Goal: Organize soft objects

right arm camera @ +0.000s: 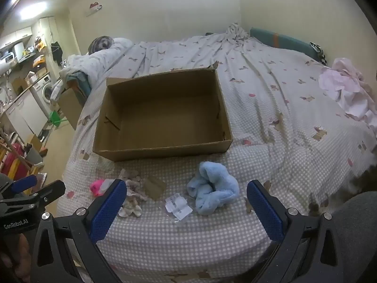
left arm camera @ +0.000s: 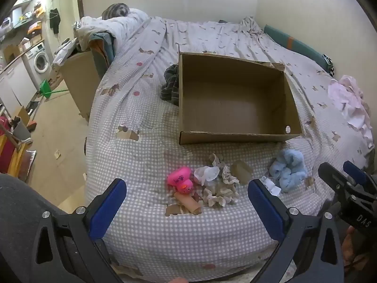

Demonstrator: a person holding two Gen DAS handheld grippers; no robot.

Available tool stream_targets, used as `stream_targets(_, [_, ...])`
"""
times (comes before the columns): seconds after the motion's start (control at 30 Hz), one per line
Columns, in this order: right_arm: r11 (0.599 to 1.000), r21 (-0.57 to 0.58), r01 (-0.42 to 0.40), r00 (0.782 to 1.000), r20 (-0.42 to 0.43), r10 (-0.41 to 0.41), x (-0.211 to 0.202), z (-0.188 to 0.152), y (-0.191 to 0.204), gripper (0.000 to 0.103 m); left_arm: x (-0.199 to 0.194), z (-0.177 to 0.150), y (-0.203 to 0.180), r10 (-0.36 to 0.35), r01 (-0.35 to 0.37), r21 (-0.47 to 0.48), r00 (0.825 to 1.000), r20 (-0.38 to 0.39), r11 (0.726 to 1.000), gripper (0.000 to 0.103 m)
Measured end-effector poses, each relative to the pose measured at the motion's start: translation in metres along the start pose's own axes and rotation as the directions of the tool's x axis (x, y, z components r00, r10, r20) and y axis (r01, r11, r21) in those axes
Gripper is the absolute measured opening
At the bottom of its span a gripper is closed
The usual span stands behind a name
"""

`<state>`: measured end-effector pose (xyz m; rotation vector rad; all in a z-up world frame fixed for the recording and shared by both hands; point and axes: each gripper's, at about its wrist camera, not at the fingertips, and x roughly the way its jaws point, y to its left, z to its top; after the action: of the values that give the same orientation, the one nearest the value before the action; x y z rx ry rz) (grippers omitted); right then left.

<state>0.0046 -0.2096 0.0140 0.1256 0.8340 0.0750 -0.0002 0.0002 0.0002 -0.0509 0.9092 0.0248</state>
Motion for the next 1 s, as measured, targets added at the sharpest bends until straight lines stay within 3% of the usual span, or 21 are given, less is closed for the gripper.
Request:
stream_targets(0.1, [1.000,0.007,-0.001,1.000,-0.010,0.001,0.000,-0.003,0.005,0.103,0.000,0.000,0.000,0.005,-0.006,0.004,1.000,0.005,1.000,0.103])
stream_targets(0.13, [0.999,0.037,-0.036,0.999,-0.010,0.036,-0.001,-0.002,-0.001,0.103,0.000,-0.001,0.000,0.006,-0.006,0.003,1.000,0.004,1.000,0.103])
stream_targets(1.0, [0.999,0.034,-0.033,0.999,0.008,0.033,-0.002,0.000,-0.002,0.103,-0.003,0.001,-0.003,0.007,-0.007,0.012,1.000,0.007,1.000,0.103])
